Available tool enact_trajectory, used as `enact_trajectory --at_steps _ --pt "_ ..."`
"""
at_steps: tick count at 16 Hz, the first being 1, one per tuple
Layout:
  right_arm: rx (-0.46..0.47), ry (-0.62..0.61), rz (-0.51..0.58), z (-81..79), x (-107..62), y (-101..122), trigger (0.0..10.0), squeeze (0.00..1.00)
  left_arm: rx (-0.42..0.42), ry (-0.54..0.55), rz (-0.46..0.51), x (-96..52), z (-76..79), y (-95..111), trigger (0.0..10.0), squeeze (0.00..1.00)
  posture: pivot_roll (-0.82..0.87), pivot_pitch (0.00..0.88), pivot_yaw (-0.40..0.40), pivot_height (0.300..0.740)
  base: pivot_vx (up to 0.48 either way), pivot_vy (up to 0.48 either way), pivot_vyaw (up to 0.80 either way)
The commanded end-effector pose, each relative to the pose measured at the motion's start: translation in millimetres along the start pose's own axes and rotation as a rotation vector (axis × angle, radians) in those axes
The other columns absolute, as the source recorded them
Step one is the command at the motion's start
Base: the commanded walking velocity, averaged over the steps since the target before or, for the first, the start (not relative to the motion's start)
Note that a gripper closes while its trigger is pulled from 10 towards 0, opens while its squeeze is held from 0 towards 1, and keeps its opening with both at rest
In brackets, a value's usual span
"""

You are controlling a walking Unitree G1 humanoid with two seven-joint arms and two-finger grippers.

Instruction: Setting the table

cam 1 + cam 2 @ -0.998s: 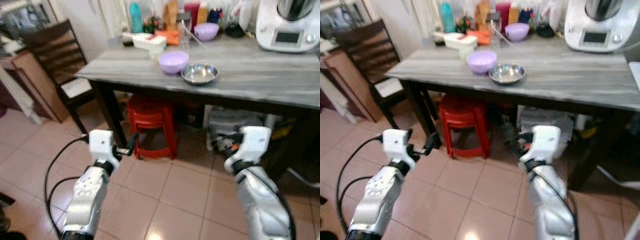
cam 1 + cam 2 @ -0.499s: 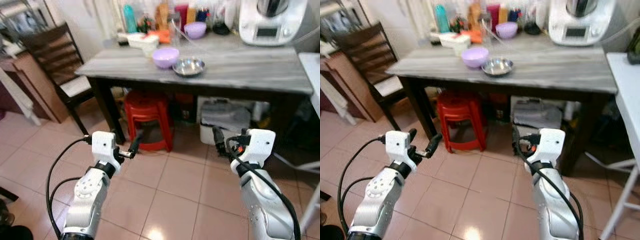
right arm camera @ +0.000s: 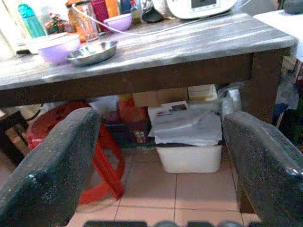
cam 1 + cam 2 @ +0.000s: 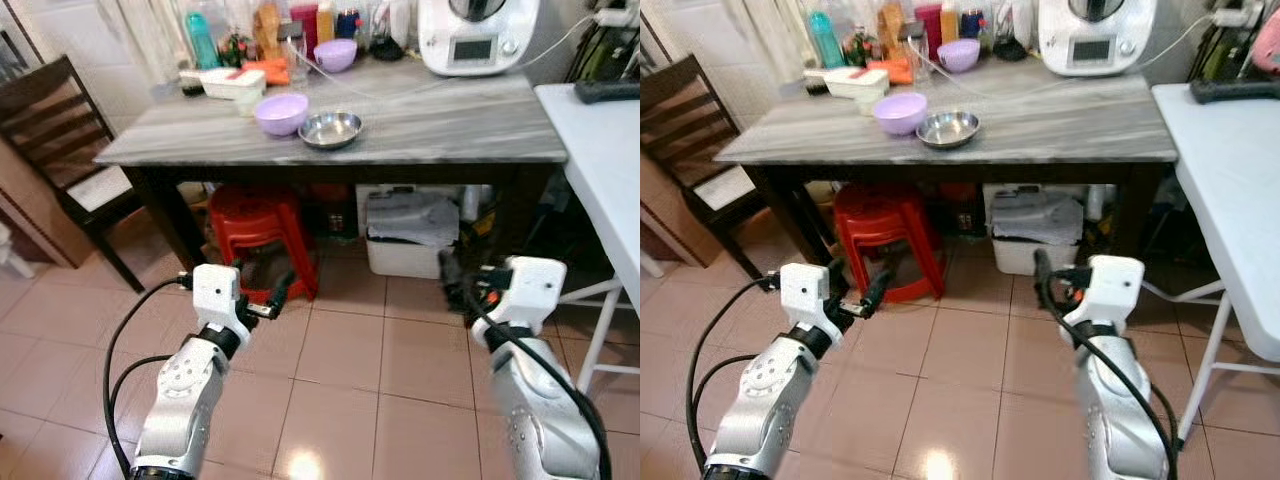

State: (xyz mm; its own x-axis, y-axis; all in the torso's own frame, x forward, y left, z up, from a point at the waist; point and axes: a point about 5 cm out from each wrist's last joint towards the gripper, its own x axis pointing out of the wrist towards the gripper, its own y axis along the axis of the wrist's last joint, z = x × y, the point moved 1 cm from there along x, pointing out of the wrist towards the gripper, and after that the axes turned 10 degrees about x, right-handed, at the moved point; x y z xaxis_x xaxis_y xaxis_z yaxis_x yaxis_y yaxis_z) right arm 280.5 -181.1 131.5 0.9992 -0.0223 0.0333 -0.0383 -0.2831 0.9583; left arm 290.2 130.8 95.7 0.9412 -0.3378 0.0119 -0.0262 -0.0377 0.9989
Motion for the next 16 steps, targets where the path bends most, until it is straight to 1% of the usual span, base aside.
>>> enact_trajectory --at_steps 1,6,10,11,12,16 --pt "0.011 0.022 0.033 -8.8 0.8 5.9 10.0 0.0 0.011 0.022 -0.002 -3.3 -8.1 2.1 10.0 0.0 -0.09 0.027 0.13 0.74 0.0 -0.255 0.0" --pt "0.019 0.014 0.025 -10.5 -4.5 1.5 10.0 0.0 -0.005 0.015 0.001 -4.4 -4.1 2.7 10.0 0.0 -0.08 0.032 0.128 0.74 0.0 -0.258 0.0" --pt "0.013 0.018 -0.009 -12.8 -7.7 -5.7 10.0 0.0 -0.016 0.007 -0.009 -3.9 0.1 0.3 10.0 0.0 -0.09 0.0 0.112 0.74 0.0 -0.289 0.0" --pt "0.011 0.015 -0.011 -11.8 -7.7 -5.6 10.0 0.0 -0.016 0.007 -0.01 -3.5 -0.1 0.4 10.0 0.0 -0.09 0.0 0.112 0.74 0.0 -0.296 0.0" --pt "0.006 -0.005 -0.012 -7.0 -6.3 -3.9 10.0 0.0 -0.017 0.011 -0.012 -2.4 -1.8 0.4 10.0 0.0 -0.1 0.0 0.101 0.74 0.0 -0.296 0.0" --pt "-0.009 -0.012 -0.002 -5.1 -4.9 -3.0 10.0 0.0 -0.018 0.012 -0.004 -0.7 -1.4 1.8 10.0 0.0 -0.1 0.0 0.118 0.74 0.0 -0.295 0.0"
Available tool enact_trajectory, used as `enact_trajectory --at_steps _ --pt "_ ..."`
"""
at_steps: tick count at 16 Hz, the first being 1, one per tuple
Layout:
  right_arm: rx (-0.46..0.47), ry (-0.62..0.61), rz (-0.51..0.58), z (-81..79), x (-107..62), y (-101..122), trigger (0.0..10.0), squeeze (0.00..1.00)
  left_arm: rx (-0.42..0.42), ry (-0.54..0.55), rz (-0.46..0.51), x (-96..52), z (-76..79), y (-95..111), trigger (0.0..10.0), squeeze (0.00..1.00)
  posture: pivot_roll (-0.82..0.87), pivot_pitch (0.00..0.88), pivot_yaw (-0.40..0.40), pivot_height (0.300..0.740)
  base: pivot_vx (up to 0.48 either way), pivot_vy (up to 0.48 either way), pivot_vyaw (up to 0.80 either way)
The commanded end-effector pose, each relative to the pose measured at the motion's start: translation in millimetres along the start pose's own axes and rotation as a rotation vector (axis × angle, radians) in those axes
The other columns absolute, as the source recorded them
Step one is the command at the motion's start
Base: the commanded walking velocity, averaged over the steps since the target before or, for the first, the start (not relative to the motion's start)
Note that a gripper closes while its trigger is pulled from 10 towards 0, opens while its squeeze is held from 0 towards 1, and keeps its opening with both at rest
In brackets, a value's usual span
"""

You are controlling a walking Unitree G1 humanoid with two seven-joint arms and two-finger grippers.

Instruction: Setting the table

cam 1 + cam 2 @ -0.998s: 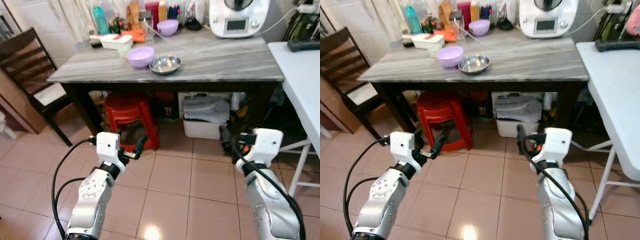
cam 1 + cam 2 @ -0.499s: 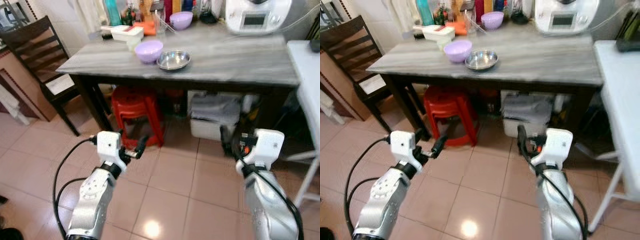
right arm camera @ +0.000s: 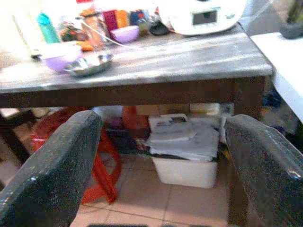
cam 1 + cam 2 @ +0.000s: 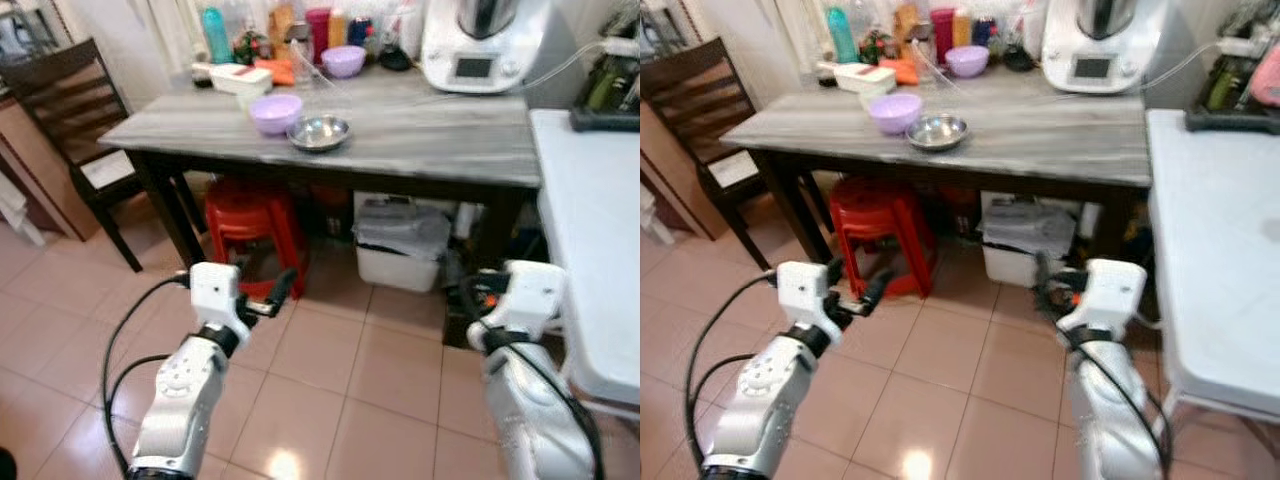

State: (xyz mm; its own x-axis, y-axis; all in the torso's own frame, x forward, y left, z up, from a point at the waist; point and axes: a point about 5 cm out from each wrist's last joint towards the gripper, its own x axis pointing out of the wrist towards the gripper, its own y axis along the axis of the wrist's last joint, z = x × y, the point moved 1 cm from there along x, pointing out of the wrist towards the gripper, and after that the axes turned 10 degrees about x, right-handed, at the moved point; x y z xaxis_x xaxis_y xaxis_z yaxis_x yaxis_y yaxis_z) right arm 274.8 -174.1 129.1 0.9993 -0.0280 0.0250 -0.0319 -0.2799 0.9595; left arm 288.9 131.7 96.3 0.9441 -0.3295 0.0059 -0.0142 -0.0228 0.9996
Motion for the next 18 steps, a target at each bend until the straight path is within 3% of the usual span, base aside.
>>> enact_trajectory --at_steps 1,5,10,18 --pt "-0.007 -0.002 0.009 0.0 1.6 1.4 10.0 0.0 -0.002 0.006 0.004 1.0 -1.2 1.6 10.0 0.0 -0.1 0.0 0.125 0.74 0.0 -0.296 0.0" --pt "0.0 0.001 0.016 -3.9 4.2 0.8 10.0 0.0 -0.004 -0.008 0.016 4.3 3.0 3.7 10.0 0.0 -0.1 0.0 0.132 0.74 0.0 -0.304 0.0" --pt "0.01 0.009 0.019 -7.7 6.6 -0.5 10.0 0.0 -0.007 -0.005 0.021 4.0 3.6 5.0 10.0 0.0 -0.09 0.001 0.136 0.74 0.0 -0.316 -0.53" --pt "0.023 0.019 0.028 -13.3 11.6 0.1 10.0 0.0 -0.008 -0.015 0.022 5.9 4.4 6.9 10.0 0.0 -0.09 0.018 0.141 0.74 0.0 -0.328 0.0"
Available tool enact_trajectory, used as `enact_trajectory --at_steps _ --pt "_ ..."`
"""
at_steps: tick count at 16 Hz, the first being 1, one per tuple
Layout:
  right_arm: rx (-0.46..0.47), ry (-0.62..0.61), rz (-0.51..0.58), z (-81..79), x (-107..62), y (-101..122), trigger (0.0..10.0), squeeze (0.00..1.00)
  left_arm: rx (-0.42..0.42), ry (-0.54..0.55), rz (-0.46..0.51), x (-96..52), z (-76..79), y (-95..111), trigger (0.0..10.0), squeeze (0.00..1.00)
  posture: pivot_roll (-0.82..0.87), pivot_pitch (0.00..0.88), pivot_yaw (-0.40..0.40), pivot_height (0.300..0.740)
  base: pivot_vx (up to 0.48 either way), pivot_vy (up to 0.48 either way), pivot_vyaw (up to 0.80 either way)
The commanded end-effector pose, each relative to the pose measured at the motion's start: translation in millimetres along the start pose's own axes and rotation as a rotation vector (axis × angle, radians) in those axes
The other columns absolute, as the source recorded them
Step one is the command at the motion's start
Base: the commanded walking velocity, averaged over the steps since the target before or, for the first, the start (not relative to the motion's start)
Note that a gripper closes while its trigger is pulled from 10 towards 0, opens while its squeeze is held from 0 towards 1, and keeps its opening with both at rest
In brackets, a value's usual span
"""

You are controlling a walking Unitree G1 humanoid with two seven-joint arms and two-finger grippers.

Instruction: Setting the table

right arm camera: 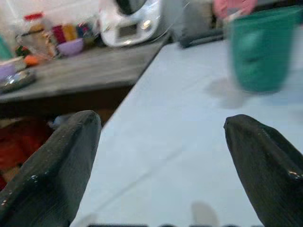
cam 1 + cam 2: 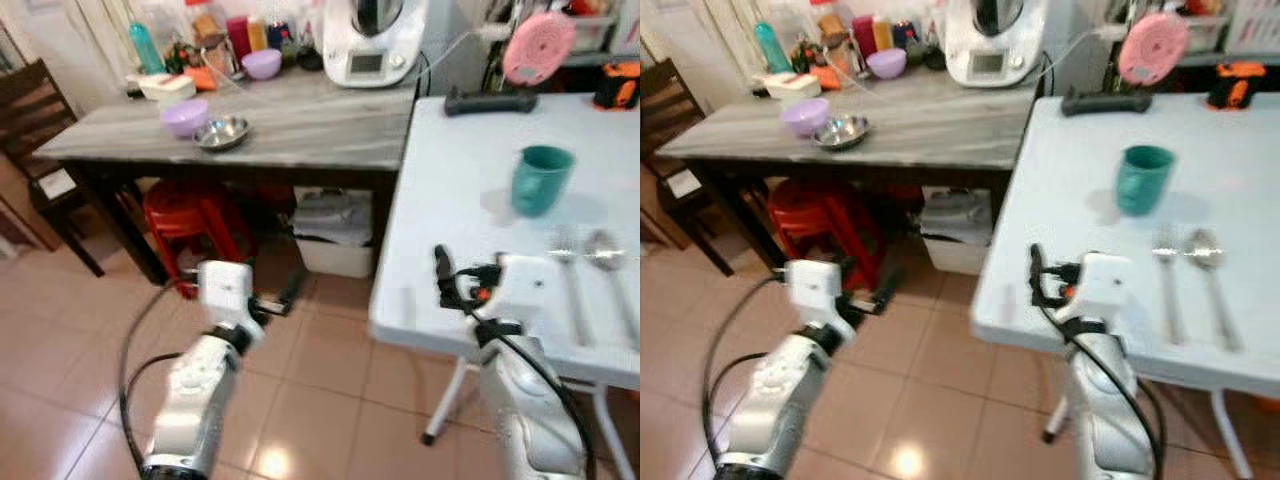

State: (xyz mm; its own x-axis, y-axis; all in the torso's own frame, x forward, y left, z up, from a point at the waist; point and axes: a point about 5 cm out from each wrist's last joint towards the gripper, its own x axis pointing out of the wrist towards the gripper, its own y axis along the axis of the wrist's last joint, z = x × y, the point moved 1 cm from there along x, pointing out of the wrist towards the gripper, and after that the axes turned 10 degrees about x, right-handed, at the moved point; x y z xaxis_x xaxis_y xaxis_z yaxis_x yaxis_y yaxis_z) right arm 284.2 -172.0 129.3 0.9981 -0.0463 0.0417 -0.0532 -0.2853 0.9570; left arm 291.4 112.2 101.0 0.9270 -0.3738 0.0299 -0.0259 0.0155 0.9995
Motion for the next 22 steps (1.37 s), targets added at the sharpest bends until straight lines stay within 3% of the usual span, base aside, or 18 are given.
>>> enact_trajectory --at_steps 1,10,18,22 --pt "0.018 0.033 0.007 -11.6 2.3 0.6 10.0 0.0 0.024 0.031 -0.003 -3.4 -12.7 2.4 10.0 0.0 -0.09 0.019 0.141 0.74 0.0 -0.33 0.0" --pt "0.015 0.048 0.011 -16.2 9.6 1.0 10.0 0.0 0.027 0.029 -0.007 -2.6 -12.1 2.2 10.0 0.0 -0.08 0.022 0.139 0.74 0.0 -0.331 0.0" --pt "-0.004 0.041 0.006 -16.8 15.4 -0.6 10.0 0.0 0.027 0.018 -0.013 -0.6 -8.7 -0.3 10.0 0.0 -0.09 0.028 0.131 0.74 0.0 0.0 0.0" --pt "-0.01 0.034 0.004 -14.7 16.8 0.1 10.0 0.0 0.026 0.013 -0.015 -1.3 -7.0 -1.0 10.0 0.0 -0.09 0.035 0.129 0.74 0.0 0.0 -0.71"
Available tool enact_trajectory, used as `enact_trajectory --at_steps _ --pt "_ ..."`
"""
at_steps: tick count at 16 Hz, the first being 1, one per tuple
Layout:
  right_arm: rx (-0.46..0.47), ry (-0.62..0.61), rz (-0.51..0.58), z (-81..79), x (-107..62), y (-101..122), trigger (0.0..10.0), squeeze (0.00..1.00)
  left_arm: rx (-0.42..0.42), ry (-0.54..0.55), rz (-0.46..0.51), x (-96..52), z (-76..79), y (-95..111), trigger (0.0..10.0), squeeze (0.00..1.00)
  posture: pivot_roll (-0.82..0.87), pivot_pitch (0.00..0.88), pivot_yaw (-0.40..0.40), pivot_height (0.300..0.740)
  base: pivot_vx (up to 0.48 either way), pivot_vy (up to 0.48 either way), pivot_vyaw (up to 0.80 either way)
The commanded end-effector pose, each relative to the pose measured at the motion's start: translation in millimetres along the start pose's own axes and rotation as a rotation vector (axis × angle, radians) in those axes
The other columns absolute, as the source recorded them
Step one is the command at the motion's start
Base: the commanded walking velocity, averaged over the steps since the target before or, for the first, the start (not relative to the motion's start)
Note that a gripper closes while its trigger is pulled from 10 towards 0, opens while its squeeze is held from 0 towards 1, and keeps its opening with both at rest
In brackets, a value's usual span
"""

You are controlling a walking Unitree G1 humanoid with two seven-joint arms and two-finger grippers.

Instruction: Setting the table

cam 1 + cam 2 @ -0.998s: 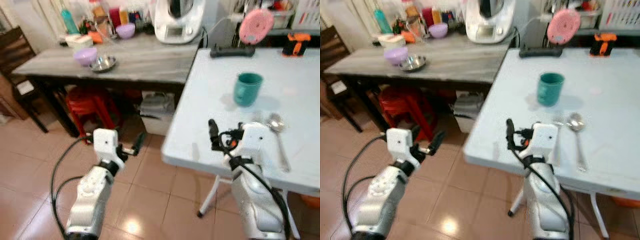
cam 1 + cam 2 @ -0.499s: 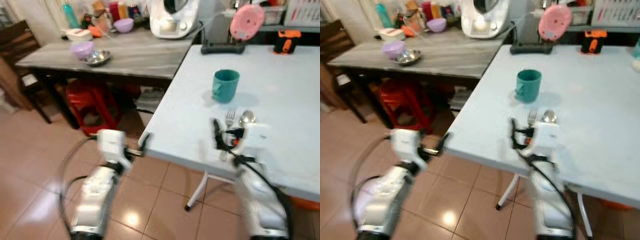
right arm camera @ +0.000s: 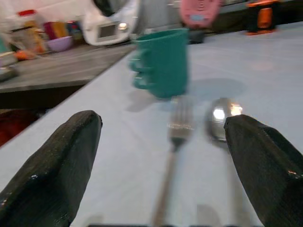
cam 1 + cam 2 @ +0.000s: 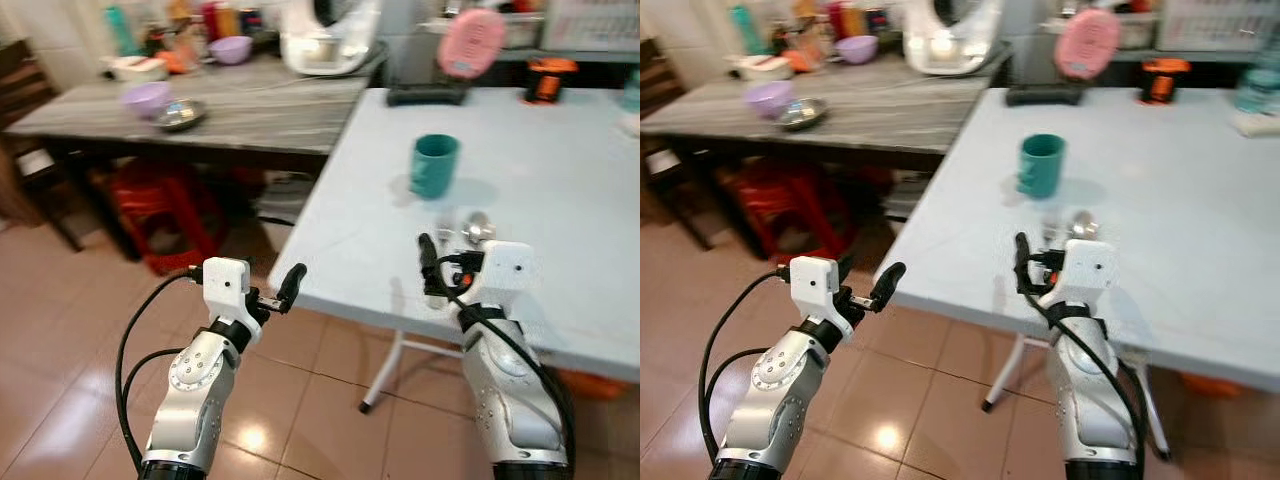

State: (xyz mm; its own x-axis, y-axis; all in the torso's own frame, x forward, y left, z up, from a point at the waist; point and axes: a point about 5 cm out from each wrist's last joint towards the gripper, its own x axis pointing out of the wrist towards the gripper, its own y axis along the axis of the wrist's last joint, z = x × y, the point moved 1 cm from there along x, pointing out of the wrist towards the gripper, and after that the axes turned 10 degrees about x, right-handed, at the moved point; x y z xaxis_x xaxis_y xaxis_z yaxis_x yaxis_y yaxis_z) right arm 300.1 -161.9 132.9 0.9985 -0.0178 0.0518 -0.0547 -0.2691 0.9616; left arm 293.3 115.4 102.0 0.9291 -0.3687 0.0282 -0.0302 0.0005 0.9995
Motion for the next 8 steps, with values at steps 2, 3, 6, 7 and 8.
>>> enact_trajectory --at_steps 2,3,6,7,8 --pt "0.005 0.001 0.002 -2.5 2.2 0.6 10.0 0.0 0.007 0.004 -0.013 -1.5 -2.1 -2.0 10.0 0.0 -0.09 0.042 0.126 0.74 0.0 0.0 -0.23" --pt "0.005 -0.001 0.003 -2.1 2.7 1.0 10.0 0.0 0.007 0.002 -0.014 -1.1 -1.8 -2.0 10.0 0.0 -0.09 0.045 0.126 0.74 0.0 0.0 0.0" --pt "-0.011 -0.046 -0.003 6.1 9.4 1.9 10.0 0.0 -0.031 -0.056 -0.019 -0.9 4.0 -4.4 10.0 0.0 -0.09 0.065 0.127 0.74 0.0 0.0 0.0" --pt "-0.025 -0.079 -0.014 10.3 15.0 1.3 10.0 0.0 -0.042 -0.111 -0.017 -3.1 7.4 -5.8 10.0 0.0 -0.09 0.075 0.127 0.74 0.0 0.0 0.0" --pt "-0.049 -0.114 -0.032 14.8 19.4 -0.5 10.0 0.0 -0.037 -0.138 -0.02 -5.0 8.6 -6.7 10.0 0.0 -0.09 0.08 0.125 0.74 0.0 0.0 0.0"
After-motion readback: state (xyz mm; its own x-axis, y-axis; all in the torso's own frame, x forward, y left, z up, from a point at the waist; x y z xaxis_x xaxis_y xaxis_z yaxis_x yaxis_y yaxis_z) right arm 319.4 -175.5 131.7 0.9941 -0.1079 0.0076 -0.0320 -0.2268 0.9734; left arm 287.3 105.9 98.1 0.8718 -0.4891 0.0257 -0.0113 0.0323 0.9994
